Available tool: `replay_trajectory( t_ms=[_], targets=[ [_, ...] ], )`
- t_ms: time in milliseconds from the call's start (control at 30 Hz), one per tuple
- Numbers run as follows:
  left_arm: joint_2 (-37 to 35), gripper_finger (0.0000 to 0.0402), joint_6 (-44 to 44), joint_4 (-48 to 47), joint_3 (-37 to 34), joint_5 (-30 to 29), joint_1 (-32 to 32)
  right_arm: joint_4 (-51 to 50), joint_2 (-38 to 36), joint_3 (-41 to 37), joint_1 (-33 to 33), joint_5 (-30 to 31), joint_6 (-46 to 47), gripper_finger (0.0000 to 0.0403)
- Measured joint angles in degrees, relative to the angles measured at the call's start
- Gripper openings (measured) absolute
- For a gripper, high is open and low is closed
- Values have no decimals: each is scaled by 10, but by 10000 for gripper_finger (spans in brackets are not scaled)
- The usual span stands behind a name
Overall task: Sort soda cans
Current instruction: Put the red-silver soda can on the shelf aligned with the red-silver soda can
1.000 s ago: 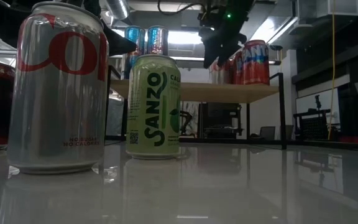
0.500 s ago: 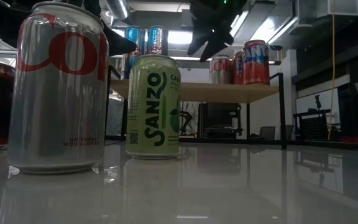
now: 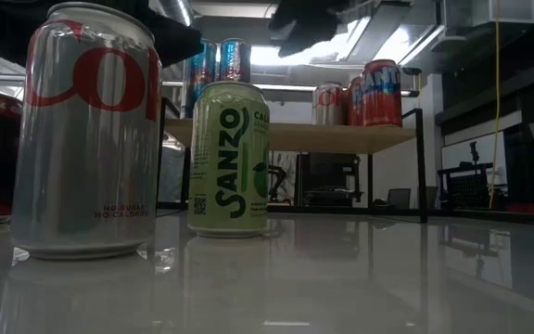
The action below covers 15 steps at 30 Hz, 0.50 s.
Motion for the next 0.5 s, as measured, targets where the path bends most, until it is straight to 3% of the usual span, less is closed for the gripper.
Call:
replay_trajectory(
  t_ms=[233,500],
  targets=[
    [0,158,0,-1,0,-4,0,98,0,0,53,-79,-15,358],
    [0,172,2,-6,0,-5,0,223,26,0,127,-83,-87,358]
  ],
)
